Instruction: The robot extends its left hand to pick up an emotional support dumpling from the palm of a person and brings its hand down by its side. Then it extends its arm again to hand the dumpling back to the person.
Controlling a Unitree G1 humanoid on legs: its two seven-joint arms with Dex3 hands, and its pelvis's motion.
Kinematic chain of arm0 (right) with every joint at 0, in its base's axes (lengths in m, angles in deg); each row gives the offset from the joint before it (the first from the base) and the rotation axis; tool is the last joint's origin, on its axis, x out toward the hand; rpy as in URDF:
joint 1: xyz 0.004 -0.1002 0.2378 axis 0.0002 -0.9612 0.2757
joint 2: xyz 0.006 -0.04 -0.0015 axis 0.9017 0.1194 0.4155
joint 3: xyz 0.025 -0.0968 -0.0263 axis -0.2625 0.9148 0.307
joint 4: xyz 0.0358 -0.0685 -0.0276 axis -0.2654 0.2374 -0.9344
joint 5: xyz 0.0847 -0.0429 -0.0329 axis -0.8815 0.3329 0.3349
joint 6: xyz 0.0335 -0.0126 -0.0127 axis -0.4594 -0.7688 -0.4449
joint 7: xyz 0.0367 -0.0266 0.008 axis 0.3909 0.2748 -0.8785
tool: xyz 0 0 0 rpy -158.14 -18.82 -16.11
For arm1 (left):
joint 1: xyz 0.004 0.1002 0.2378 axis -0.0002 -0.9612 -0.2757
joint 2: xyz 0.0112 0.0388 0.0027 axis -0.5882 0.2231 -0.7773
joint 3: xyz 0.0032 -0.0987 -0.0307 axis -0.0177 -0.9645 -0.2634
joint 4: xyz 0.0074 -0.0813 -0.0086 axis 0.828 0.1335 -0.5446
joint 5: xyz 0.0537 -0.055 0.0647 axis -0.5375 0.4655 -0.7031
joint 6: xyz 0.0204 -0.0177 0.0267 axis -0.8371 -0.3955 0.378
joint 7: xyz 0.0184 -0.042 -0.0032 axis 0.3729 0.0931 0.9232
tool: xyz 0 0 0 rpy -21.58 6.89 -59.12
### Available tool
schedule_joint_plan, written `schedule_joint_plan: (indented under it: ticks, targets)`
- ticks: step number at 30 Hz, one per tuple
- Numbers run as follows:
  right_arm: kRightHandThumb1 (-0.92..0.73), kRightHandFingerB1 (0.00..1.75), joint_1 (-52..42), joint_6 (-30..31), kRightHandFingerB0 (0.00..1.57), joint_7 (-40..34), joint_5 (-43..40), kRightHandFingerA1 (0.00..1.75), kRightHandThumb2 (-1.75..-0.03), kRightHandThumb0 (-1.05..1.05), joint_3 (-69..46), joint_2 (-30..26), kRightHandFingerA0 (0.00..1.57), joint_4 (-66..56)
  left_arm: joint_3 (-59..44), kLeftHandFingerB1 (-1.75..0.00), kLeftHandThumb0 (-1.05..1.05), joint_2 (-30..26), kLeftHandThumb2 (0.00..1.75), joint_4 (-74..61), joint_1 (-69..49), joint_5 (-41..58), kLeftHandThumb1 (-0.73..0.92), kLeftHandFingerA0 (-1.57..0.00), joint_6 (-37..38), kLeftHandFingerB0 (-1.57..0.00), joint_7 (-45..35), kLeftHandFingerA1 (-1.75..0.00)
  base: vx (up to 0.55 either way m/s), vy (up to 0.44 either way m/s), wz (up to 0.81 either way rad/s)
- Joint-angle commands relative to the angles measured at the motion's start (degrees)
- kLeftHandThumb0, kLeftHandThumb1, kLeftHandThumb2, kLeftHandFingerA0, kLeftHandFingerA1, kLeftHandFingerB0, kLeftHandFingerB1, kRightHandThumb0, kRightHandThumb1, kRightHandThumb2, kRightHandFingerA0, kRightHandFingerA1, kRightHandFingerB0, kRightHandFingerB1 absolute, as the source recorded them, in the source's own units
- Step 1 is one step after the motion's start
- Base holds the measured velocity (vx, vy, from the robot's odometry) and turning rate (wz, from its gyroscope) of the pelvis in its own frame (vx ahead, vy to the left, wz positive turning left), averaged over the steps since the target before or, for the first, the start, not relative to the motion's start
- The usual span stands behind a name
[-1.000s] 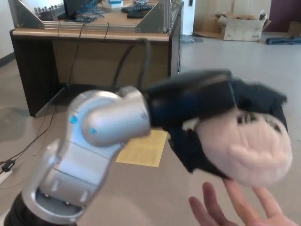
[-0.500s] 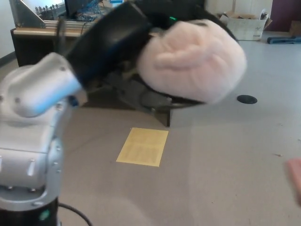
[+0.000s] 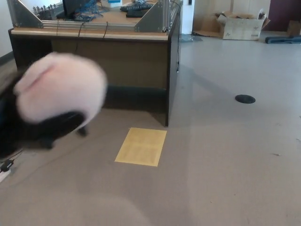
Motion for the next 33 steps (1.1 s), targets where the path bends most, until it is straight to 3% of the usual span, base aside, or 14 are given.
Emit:
schedule_joint_plan:
  ticks: [1,2,13,14,16,17,18,22,24,25,26,27,28,33]
  targets:
    - [-0.69,0.36,-1.59,-5.14,0.45,-2.50,-0.99,0.60,-0.61,-0.49,-1.98,-2.64,0.75,1.50,-19.02,-0.66,-0.34,-0.26,0.62,10.71,-20.70,17.93,0.75,-0.98,-19.96,-0.79,-2.42,-1.05,0.00,0.000,0.00]
    - [-0.56,0.50,-2.01,-5.23,0.38,-2.62,-1.01,0.69,-0.89,-0.54,-2.06,-2.70,0.70,1.68,-19.60,-0.70,-0.34,-0.18,0.63,13.46,-23.90,17.81,0.77,-0.94,-18.36,-0.73,-3.14,-1.12,0.00,0.000,0.00]
    - [-0.55,0.50,-2.08,-6.09,0.39,-2.33,-1.39,0.69,-0.89,-0.55,-3.39,-3.04,0.70,2.54,-19.48,-0.59,-0.32,-2.82,0.59,22.88,-27.82,19.00,0.65,-0.97,-15.19,-0.80,2.60,-1.29,0.00,0.000,0.00]
    - [-0.69,0.36,-1.99,-6.38,0.45,-2.49,-1.27,0.60,-0.61,-0.51,-3.45,-3.00,0.76,2.91,-19.20,-0.61,-0.30,-3.08,0.60,23.30,-28.03,19.54,0.66,-0.93,-14.96,-0.78,3.06,-1.35,0.00,0.000,0.00]
    - [-0.69,0.36,-1.99,-6.82,0.46,-2.77,-1.04,0.60,-0.61,-0.51,-3.49,-3.02,0.76,3.28,-18.44,-0.63,-0.29,-3.60,0.60,24.36,-28.52,20.33,0.68,-0.87,-14.11,-0.77,3.29,-1.39,0.00,0.000,0.00]
    - [-0.55,0.51,-2.07,-7.06,0.39,-2.98,-0.90,0.69,-0.89,-0.55,-3.48,-3.05,0.71,3.49,-18.00,-0.64,-0.30,-4.14,0.61,26.02,-28.71,20.82,0.67,-0.83,-13.73,-0.80,2.96,-1.31,0.00,0.000,0.00]
    - [-0.69,0.36,-2.05,-7.26,0.46,-3.00,-0.93,0.60,-0.61,-0.52,-3.54,-3.00,0.76,3.74,-17.72,-0.63,-0.31,-4.36,0.61,26.90,-28.99,21.33,0.66,-0.83,-13.28,-0.81,2.90,-1.26,0.00,0.000,0.00]
    - [-0.69,0.36,-1.77,-7.36,0.46,-2.95,-1.05,0.60,-0.61,-0.50,-3.78,-2.82,0.76,4.13,-16.63,-0.63,-0.34,-5.74,0.61,30.71,-29.24,22.92,0.66,-0.84,-12.08,-0.79,3.90,-1.26,0.00,0.000,0.00]
    - [-0.69,0.36,-1.70,-7.34,0.47,-3.00,-1.01,0.60,-0.61,-0.50,-3.84,-2.78,0.76,4.07,-15.89,-0.65,-0.33,-6.07,0.61,31.54,-29.44,23.50,0.68,-0.85,-10.86,-0.78,4.05,-1.25,0.00,0.000,0.00]
    - [-0.55,0.51,-1.63,-7.27,0.40,-2.97,-0.99,0.69,-0.89,-0.54,-3.88,-2.76,0.71,4.11,-15.66,-0.67,-0.33,-6.28,0.61,31.96,-29.51,23.81,0.70,-0.85,-10.61,-0.77,4.19,-1.22,0.00,0.000,0.00]
    - [-0.55,0.51,-1.54,-7.16,0.40,-2.93,-0.98,0.69,-0.89,-0.54,-3.92,-2.75,0.71,4.15,-15.36,-0.67,-0.33,-6.52,0.61,32.51,-29.58,24.18,0.70,-0.85,-10.28,-0.77,4.38,-1.22,0.00,0.000,0.00]
    - [-0.69,0.36,-1.51,-7.41,0.47,-2.90,-0.98,0.60,-0.61,-0.51,-3.95,-2.75,0.76,4.16,-15.36,-0.65,-0.24,-7.06,0.60,33.24,-29.39,24.35,0.65,-0.87,-11.01,-0.78,5.39,-1.25,0.00,0.000,0.00]
    - [-0.55,0.51,-1.48,-7.54,0.40,-2.98,-0.90,0.69,-0.89,-0.55,-3.94,-2.76,0.71,4.30,-15.04,-0.64,-0.23,-7.28,0.60,33.73,-29.50,24.51,0.65,-0.87,-10.41,-0.78,5.48,-1.27,0.00,0.000,0.00]
    - [-0.56,0.51,-1.58,-7.77,0.41,-3.05,-0.82,0.69,-0.89,-0.55,-3.92,-2.73,0.70,4.53,-14.55,-0.65,-0.21,-7.85,0.61,35.12,-29.85,25.39,0.67,-0.85,-8.93,-0.79,7.92,-1.29,0.00,0.000,0.00]
